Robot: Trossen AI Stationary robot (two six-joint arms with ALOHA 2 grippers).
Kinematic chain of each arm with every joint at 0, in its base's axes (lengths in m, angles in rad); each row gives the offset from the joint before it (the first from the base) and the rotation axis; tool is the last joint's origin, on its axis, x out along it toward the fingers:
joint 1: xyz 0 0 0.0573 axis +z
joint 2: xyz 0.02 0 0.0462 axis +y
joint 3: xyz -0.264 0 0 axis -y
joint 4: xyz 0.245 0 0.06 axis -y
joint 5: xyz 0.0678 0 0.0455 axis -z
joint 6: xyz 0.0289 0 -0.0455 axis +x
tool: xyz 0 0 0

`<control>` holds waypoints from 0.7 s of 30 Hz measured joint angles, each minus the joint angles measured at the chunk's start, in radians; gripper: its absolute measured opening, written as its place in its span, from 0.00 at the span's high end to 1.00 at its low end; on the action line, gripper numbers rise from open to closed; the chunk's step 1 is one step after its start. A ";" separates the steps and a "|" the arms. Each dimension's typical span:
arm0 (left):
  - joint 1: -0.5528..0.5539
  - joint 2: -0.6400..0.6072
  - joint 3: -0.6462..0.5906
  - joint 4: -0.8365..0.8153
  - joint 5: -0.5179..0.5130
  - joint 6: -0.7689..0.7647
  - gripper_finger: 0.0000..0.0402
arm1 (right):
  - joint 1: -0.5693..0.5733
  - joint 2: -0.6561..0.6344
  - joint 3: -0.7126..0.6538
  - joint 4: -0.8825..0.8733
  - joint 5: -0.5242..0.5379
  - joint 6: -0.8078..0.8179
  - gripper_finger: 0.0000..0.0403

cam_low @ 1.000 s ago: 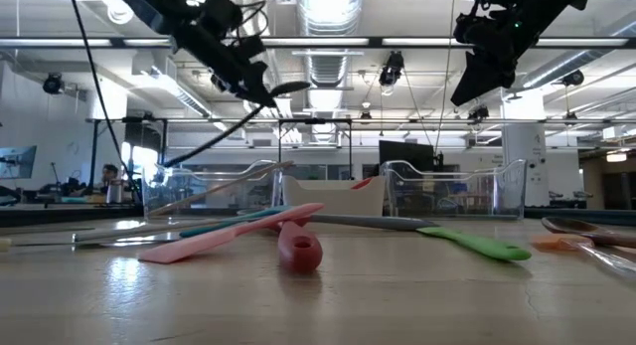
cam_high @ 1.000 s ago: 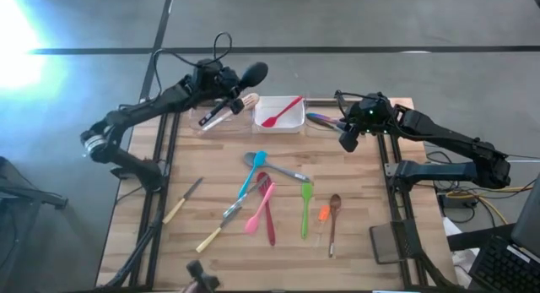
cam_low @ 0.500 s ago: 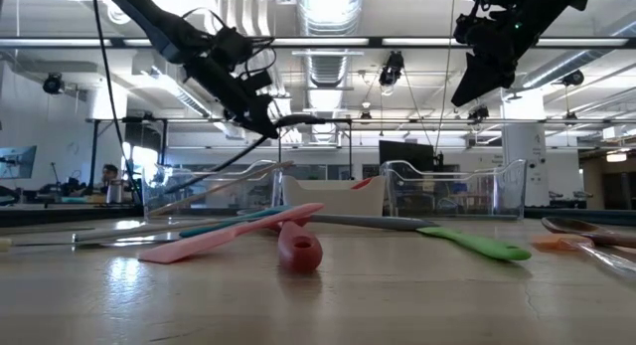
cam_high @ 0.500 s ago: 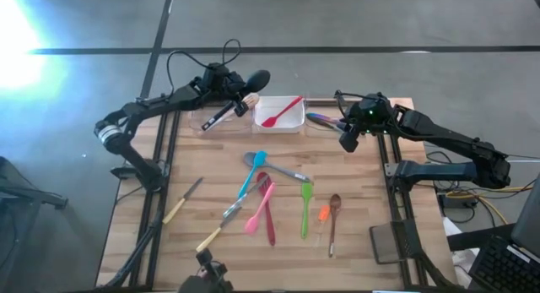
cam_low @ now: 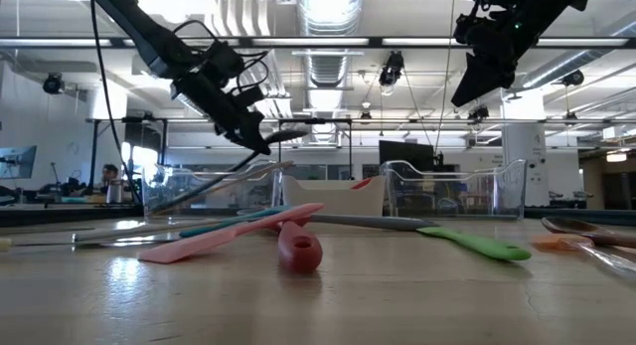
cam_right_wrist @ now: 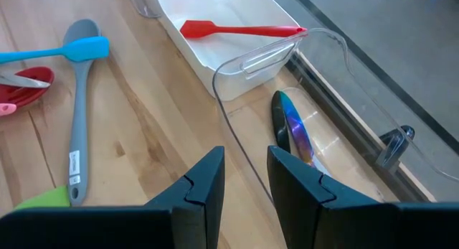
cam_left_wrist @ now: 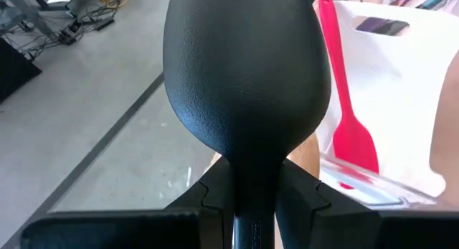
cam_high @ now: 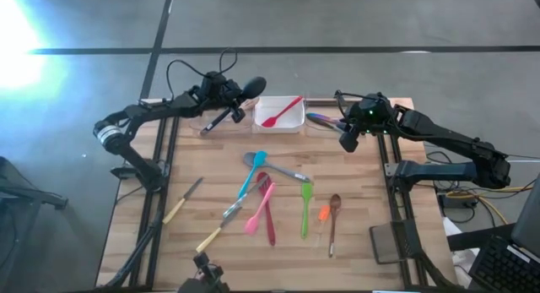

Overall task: Pick & Place Kitchen Items
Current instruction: Put the black cooking spoon into the left transparent bin, then put the blue spatula into the white bin

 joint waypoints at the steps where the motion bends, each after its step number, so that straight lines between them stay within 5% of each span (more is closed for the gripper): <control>1: 0.001 0.000 -0.006 0.000 0.000 0.000 0.82 | 0.000 0.000 0.000 0.000 0.000 0.000 0.76; 7: 0.000 0.000 -0.012 0.006 -0.001 0.000 0.82 | 0.000 0.000 0.000 0.000 0.000 0.003 0.76; 15: 0.000 0.000 -0.011 0.005 -0.002 0.000 0.54 | 0.000 0.000 0.000 0.000 0.000 0.003 0.76; 21: 0.000 -0.017 -0.011 0.001 -0.005 -0.007 0.46 | 0.000 0.000 0.000 0.000 0.000 0.003 0.76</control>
